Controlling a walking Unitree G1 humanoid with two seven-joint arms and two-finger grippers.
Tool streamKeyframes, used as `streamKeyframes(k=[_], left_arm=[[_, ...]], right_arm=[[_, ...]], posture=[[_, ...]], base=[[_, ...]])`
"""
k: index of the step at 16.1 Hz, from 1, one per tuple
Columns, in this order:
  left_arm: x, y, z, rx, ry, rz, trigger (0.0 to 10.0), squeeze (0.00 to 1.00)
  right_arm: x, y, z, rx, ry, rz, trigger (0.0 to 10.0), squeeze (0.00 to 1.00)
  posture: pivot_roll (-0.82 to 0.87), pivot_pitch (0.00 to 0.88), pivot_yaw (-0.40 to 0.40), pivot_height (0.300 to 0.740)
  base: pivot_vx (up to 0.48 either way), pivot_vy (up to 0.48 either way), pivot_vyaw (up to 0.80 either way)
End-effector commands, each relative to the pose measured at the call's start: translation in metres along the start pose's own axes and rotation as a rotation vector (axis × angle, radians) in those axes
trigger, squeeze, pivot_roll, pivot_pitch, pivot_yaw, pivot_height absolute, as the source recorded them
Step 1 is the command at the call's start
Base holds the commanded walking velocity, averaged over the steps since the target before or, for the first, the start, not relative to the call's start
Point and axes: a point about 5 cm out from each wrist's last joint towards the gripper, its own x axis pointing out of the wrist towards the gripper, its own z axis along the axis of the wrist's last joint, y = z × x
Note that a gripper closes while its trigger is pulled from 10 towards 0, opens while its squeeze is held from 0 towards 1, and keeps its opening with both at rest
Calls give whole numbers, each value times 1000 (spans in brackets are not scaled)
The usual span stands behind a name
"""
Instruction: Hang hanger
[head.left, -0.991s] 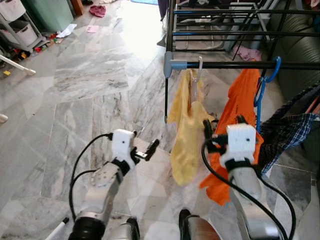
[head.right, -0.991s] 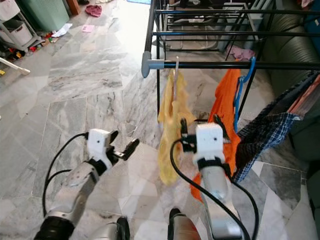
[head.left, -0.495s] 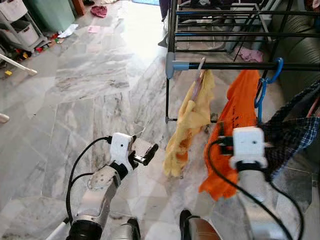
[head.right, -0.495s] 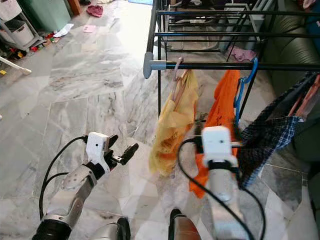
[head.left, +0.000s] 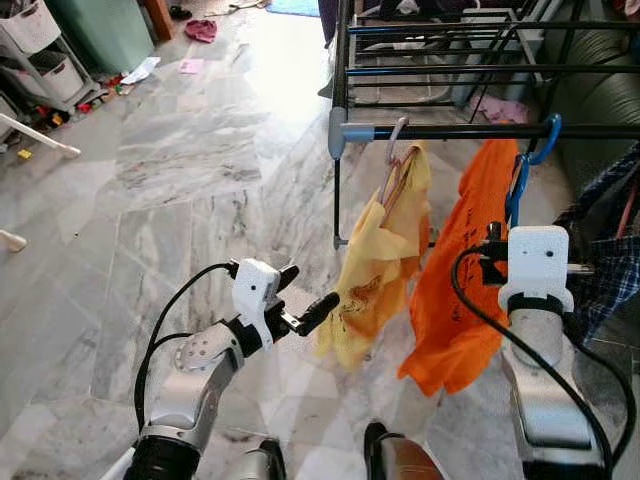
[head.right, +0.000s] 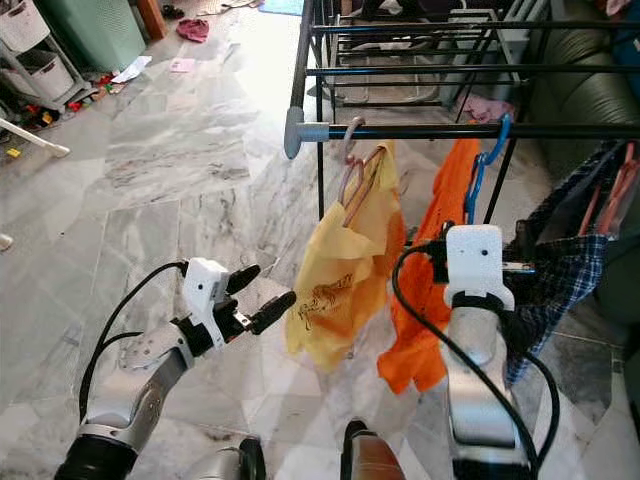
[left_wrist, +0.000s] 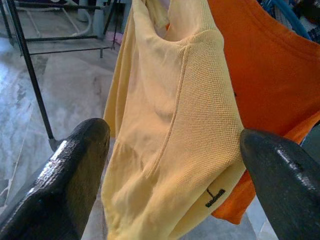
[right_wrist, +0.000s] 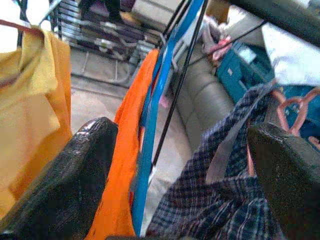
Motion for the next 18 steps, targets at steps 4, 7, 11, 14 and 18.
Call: streamKeyframes(k=[4, 7, 11, 14, 18], left_arm=[[-3, -6, -8, -5, 31, -12, 10000, 0], [-5, -6, -9, -2, 37, -14, 10000, 0], [-5, -6, -10, 2, 42, -14, 10000, 0], [-6, -7, -11, 3, 47, -14, 10000, 0], [-5, -10, -13, 3, 53, -17, 10000, 0]], right_arm=[[21, 0, -17, 69, 147, 20, 0, 0], [35, -5, -18, 83, 172, 23, 0, 0], [52, -7, -16, 117, 198, 44, 0, 0], [57, -2, -18, 155, 240, 87, 0, 0], [55, 1, -25, 128, 277, 120, 0, 0]], posture=[[-152, 234, 76, 740], [-149, 236, 76, 740], [-145, 241, 71, 740], [-143, 240, 68, 740], [-147, 246, 67, 740]], base=[[0, 0, 0], [0, 0, 0], [0, 0, 0], [0, 0, 0], [0, 0, 0]])
